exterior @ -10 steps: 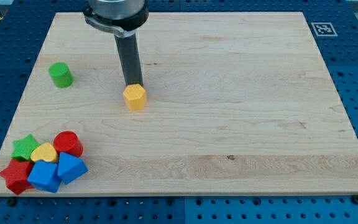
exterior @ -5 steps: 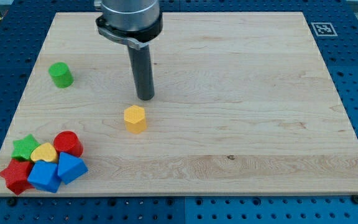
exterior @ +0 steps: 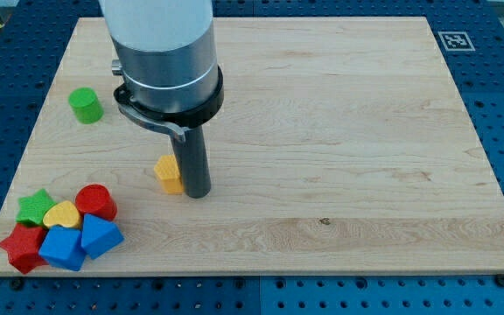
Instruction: Slide the yellow hexagon towards right side of the red circle
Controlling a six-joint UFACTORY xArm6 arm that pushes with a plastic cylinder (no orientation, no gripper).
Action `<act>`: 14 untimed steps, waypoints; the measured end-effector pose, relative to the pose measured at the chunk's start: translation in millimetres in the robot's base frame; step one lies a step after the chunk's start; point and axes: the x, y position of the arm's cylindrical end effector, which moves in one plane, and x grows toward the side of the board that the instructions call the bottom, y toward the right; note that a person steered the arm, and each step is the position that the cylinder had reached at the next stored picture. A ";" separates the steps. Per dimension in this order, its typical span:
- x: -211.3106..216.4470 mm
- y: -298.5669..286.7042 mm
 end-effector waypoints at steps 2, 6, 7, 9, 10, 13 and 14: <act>-7.1 52.4; -15.0 -2.2; -14.9 -17.1; -29.0 5.0; -30.4 0.1; 6.4 -30.4; 12.3 -30.9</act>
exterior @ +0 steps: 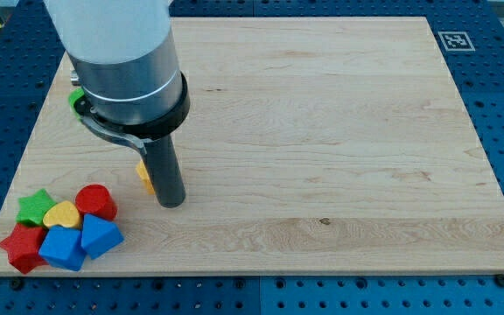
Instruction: Slide the yellow hexagon towards right side of the red circle
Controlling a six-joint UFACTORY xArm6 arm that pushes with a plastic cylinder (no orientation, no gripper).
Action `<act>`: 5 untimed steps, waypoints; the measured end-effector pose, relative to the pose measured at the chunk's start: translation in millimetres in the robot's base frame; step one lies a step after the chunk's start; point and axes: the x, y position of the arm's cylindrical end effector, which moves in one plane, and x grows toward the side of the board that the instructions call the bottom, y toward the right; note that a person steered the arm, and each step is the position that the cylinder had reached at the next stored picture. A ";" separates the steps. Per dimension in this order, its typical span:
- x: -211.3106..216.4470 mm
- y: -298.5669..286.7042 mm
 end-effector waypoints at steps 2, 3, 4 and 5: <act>-23.2 37.9; -42.9 36.2; -49.4 19.7; -47.1 2.4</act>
